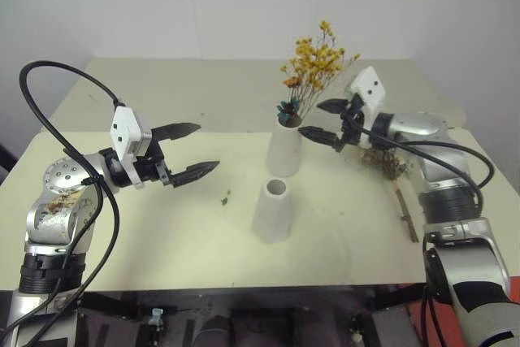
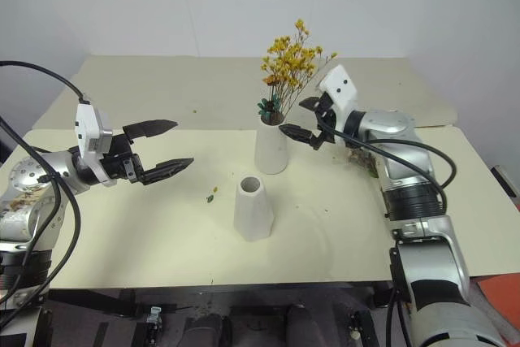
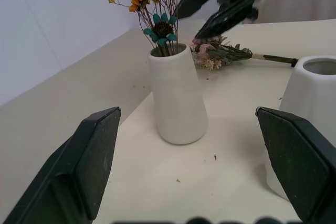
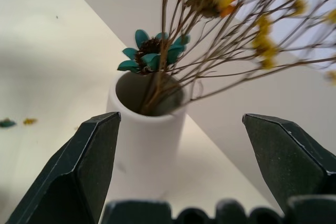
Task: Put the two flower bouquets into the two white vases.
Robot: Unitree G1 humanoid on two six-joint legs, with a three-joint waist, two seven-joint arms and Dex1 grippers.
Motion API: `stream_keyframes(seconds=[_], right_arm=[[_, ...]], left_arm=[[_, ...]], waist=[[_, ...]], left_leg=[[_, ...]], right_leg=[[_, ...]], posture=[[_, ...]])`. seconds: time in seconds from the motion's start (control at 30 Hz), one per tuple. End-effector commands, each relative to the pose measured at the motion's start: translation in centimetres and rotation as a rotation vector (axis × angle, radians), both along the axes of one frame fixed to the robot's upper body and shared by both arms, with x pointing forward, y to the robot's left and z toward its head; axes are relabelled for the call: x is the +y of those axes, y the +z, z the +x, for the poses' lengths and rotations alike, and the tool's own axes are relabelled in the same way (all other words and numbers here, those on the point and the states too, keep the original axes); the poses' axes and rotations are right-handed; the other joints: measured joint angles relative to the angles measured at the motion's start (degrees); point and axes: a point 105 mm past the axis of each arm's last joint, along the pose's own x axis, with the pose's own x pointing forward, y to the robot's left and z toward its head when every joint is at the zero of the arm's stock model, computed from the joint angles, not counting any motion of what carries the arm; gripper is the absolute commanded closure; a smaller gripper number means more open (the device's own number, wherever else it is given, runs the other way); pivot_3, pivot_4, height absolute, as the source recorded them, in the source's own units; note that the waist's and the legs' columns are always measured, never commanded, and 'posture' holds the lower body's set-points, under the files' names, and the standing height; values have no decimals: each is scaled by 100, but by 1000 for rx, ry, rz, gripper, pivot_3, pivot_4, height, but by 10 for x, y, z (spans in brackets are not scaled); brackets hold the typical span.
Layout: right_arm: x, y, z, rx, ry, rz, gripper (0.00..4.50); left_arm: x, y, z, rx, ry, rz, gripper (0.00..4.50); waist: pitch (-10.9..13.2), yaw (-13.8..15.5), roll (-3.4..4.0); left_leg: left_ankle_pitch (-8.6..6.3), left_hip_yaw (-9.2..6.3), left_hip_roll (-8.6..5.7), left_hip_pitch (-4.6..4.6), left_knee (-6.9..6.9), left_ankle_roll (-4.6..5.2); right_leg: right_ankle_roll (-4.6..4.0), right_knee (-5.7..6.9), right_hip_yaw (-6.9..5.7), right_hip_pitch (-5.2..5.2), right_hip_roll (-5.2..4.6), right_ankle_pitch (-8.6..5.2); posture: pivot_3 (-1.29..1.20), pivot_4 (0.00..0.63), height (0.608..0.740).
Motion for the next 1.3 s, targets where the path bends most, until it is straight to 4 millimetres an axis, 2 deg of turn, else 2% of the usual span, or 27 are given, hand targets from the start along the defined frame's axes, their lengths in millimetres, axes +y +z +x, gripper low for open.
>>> stream_keyframes(seconds=[0.03,0.13,0.23,0.4,0.67,0.97,1.07,1.3], right_arm=[[-30,18,-14,-36,-75,5,76],[-58,15,-23,17,-183,-11,76],[-85,3,-28,105,-348,-39,76],[-127,-41,-35,301,-587,-186,76],[-144,-84,-29,528,-714,-222,76],[-150,-109,-11,608,-731,-203,76],[-154,-114,-8,633,-743,-210,991],[-156,-115,-1,631,-744,-199,3435]], left_arm=[[-1,18,-16,-80,-47,-12,0],[-2,18,-36,-80,-134,21,0],[0,16,-47,-59,-162,77,0],[-4,17,-54,-56,-215,139,0],[-16,17,-48,-65,-246,122,0],[-12,18,-47,-84,-196,101,0],[-11,17,-48,-82,-188,101,0],[-9,15,-51,-77,-165,96,0]], waist=[[0,18,0],[0,23,-1],[0,12,0],[0,13,0],[0,-13,0],[0,-7,0],[0,-11,0],[0,-13,0]], left_leg=[[0,0,0,-2,0,0],[0,3,-1,-5,0,0],[0,6,1,-1,0,0],[1,10,2,10,1,1],[1,12,2,4,1,1],[1,10,1,2,2,2],[1,10,0,2,1,2],[1,11,1,5,2,2]], right_leg=[[0,-2,0,0,-1,0],[1,-12,1,0,-3,0],[0,-8,3,0,-2,-2],[33,-9,3,9,1,-23],[35,-12,9,6,3,-23],[35,-13,9,6,3,-22],[22,-13,9,6,3,-14],[17,-12,9,7,4,-10]], posture=[[0,150,740],[0,150,740],[0,150,740],[0,150,740],[0,150,740],[0,150,740],[0,150,740],[0,150,740]])
